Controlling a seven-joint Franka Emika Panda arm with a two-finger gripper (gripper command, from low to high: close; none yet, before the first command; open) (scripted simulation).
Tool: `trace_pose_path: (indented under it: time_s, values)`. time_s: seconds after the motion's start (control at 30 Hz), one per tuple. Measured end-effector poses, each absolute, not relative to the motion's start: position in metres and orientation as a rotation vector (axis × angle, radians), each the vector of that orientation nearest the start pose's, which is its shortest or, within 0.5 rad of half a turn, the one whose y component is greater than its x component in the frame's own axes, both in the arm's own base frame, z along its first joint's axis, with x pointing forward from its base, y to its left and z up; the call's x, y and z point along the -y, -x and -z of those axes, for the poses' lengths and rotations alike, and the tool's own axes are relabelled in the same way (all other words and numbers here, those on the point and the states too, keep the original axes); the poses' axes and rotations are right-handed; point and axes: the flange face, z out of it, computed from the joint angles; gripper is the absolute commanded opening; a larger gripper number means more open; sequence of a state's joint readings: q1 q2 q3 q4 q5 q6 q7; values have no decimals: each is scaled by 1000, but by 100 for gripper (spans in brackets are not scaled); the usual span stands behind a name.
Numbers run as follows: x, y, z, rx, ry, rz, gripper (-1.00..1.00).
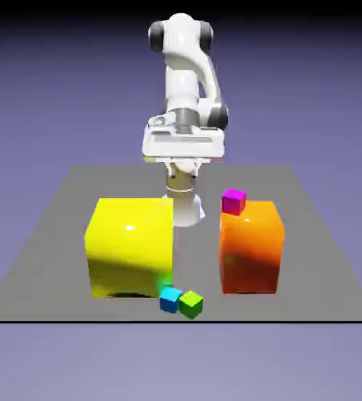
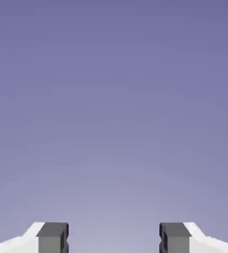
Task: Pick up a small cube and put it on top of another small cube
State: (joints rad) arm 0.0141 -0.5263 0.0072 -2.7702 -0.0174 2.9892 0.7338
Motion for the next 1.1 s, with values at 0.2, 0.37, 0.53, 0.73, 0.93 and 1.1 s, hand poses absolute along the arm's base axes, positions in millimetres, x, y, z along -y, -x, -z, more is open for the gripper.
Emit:
trace_pose_path:
  time_s: [0.2, 0.37, 0.53, 0.73, 0.93, 1.1]
  values:
    - [-35, -457, -424, -789, 2837, 720, 0]
    - [-56, -497, -390, -663, 3050, 470, 0]
    - [-75, -530, -350, -524, 3233, 200, 0]
    - [-92, -562, -296, -359, 3406, -150, 0]
    - [-105, -583, -238, -195, 3525, -524, 0]
    - [-112, -594, -189, -71, 3580, -854, 0]
